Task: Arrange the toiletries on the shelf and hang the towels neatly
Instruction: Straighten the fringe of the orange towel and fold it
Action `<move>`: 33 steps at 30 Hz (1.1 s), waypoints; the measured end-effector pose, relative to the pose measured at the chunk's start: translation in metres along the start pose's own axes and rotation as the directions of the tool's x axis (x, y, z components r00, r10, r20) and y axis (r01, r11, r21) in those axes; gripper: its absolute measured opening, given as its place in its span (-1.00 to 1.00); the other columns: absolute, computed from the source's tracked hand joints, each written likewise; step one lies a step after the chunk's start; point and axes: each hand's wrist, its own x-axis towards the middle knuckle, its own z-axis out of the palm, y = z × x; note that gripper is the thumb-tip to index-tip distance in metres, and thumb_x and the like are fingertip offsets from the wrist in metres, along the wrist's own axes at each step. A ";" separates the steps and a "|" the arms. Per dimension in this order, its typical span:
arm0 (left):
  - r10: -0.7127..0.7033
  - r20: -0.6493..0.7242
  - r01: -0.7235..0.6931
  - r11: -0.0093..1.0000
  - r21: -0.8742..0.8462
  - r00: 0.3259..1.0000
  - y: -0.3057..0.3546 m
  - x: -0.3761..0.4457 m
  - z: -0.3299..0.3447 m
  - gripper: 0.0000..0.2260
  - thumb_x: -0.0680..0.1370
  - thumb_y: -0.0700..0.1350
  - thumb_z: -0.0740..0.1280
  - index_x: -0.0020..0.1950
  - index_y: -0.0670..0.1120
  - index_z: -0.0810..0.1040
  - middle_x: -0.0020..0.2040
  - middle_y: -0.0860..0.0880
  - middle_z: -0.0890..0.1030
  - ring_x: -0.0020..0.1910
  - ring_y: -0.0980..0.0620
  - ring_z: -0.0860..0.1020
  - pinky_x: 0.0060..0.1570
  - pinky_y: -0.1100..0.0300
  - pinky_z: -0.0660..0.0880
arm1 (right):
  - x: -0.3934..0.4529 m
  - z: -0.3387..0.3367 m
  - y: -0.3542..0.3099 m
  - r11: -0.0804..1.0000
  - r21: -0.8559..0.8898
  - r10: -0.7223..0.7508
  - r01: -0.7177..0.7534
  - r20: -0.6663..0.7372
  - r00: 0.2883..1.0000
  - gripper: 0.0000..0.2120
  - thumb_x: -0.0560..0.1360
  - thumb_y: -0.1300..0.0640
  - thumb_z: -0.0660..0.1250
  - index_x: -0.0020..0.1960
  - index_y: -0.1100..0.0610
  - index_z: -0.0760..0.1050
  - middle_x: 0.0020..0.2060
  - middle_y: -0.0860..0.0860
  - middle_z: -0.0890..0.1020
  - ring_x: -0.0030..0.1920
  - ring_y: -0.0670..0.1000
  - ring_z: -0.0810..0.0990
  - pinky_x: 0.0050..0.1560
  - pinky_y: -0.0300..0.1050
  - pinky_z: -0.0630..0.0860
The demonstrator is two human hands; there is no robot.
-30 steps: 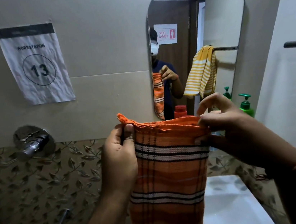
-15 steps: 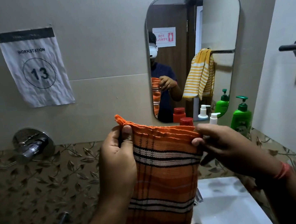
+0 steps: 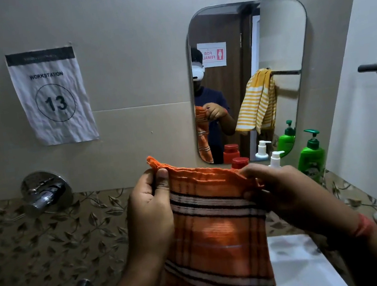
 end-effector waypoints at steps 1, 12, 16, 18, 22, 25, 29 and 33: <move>-0.008 0.011 0.008 1.000 -0.004 1.000 -0.001 -0.002 0.002 -0.65 0.52 0.20 0.18 -0.09 -0.02 0.61 -0.21 0.10 0.70 -0.21 0.19 0.64 -0.15 0.12 0.54 | 0.002 -0.002 0.002 0.999 0.046 0.017 -0.017 -0.002 1.000 -0.66 0.57 0.18 0.35 0.21 -0.21 0.51 -0.01 -0.06 0.69 0.01 -0.05 0.69 -0.02 -0.02 0.65; 0.010 0.074 -0.003 0.996 -0.086 0.997 0.006 0.003 0.006 -0.65 0.54 0.18 0.20 0.03 -0.02 0.63 -0.11 0.06 0.73 -0.07 0.09 0.70 -0.04 0.08 0.60 | 0.011 -0.005 0.001 0.848 0.520 0.077 0.105 -0.316 0.946 -0.60 0.42 0.29 0.38 0.24 0.12 0.47 -0.05 0.11 0.71 -0.01 0.09 0.72 -0.09 -0.13 0.64; 0.019 0.171 0.024 0.969 -0.245 0.985 0.008 0.004 0.001 -0.73 0.51 0.17 0.27 -0.04 0.03 0.65 -0.10 -0.02 0.71 -0.04 -0.05 0.69 -0.06 0.02 0.61 | 0.010 0.003 0.003 0.790 0.591 0.124 0.166 -0.418 0.900 -0.63 0.40 0.27 0.39 0.19 0.15 0.48 -0.09 0.08 0.71 -0.05 0.09 0.71 -0.10 -0.12 0.64; 0.039 0.301 0.069 0.938 -0.339 0.953 0.001 0.004 -0.004 -0.63 0.47 0.28 0.35 0.03 0.01 0.63 0.00 -0.10 0.68 0.02 -0.07 0.66 -0.04 0.01 0.62 | 0.010 0.004 0.001 0.774 0.605 0.144 0.185 -0.454 0.880 -0.64 0.41 0.25 0.39 0.19 0.15 0.48 -0.09 0.06 0.70 -0.05 0.08 0.70 -0.10 -0.14 0.63; -0.131 0.606 0.311 0.929 -0.202 0.785 -0.017 -0.003 -0.008 -0.23 0.20 0.32 0.57 0.32 0.02 0.50 0.23 -0.11 0.65 0.21 -0.13 0.63 0.19 -0.21 0.56 | 0.013 0.003 -0.004 0.780 0.600 0.167 0.178 -0.473 0.865 -0.66 0.43 0.23 0.38 0.20 0.13 0.47 -0.05 0.06 0.70 -0.01 0.10 0.71 -0.07 -0.10 0.65; -0.156 0.536 0.303 0.932 -0.198 0.829 -0.015 -0.008 0.000 -0.63 0.38 -0.01 0.54 0.17 0.03 0.62 0.12 -0.04 0.71 0.14 -0.10 0.67 0.16 -0.15 0.58 | 0.016 0.002 0.001 0.765 0.621 0.201 0.174 -0.487 0.850 -0.63 0.44 0.21 0.38 0.24 0.14 0.46 0.03 0.14 0.67 0.06 0.17 0.69 0.02 0.01 0.66; 0.041 0.389 0.044 0.977 -0.208 0.920 0.016 -0.001 0.019 -0.80 0.51 -0.15 0.44 0.12 0.00 0.64 -0.01 0.08 0.74 0.00 0.07 0.71 -0.09 0.20 0.64 | -0.002 0.005 0.022 0.648 0.760 0.265 0.042 -0.276 0.924 -0.51 0.45 0.33 0.44 0.32 0.08 0.43 0.13 0.17 0.67 0.14 0.16 0.67 0.07 0.03 0.64; 0.076 0.460 0.155 0.882 -0.445 0.885 0.017 0.015 0.018 -0.75 0.49 -0.12 0.44 0.17 -0.06 0.64 0.08 -0.08 0.73 0.08 -0.09 0.70 0.01 -0.01 0.64 | -0.016 0.031 0.036 0.663 0.745 0.293 -0.074 -0.167 0.941 -0.67 0.35 0.30 0.46 0.11 0.14 0.64 0.04 0.21 0.71 0.06 0.18 0.69 0.08 0.06 0.64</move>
